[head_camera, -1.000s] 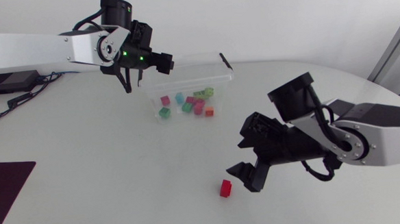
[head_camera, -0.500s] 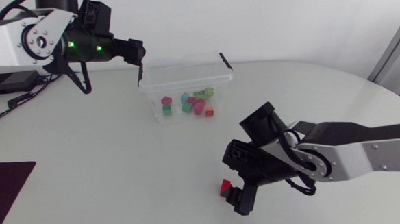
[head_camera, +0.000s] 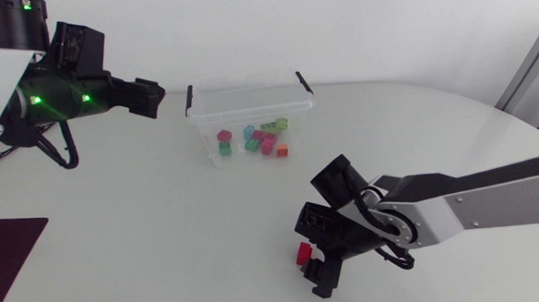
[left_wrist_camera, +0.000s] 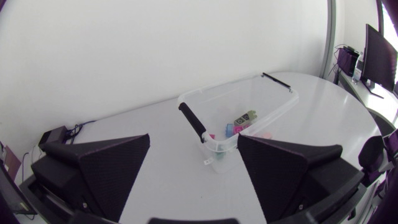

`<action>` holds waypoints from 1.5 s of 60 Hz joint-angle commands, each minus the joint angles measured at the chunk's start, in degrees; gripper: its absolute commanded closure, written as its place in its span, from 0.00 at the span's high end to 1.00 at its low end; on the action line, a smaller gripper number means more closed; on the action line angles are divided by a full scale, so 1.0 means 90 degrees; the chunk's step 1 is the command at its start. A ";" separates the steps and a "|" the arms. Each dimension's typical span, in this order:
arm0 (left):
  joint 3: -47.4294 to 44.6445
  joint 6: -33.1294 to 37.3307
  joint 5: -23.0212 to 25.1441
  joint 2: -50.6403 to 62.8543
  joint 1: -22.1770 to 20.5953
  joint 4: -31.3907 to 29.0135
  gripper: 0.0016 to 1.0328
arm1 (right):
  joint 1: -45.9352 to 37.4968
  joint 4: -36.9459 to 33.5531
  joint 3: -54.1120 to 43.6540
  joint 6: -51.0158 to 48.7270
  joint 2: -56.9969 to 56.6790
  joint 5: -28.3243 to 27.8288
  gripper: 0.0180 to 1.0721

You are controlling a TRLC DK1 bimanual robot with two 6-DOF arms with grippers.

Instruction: Pick up the duplo bricks and place them in the container

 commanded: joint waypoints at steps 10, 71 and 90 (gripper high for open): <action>-0.0931 0.0185 -0.0218 -0.0765 0.0060 0.0255 0.95 | 0.0054 0.0044 0.0097 0.0031 0.0167 0.0023 0.30; -0.3939 0.0615 -0.0169 -0.4222 0.0705 0.0812 0.95 | -0.1460 -0.0699 0.3818 0.0500 0.0050 0.0208 0.29; -0.4476 0.0615 -0.0150 -0.5413 0.0978 0.0929 0.95 | -0.1665 -0.0308 0.5400 0.0715 0.1456 0.0355 0.29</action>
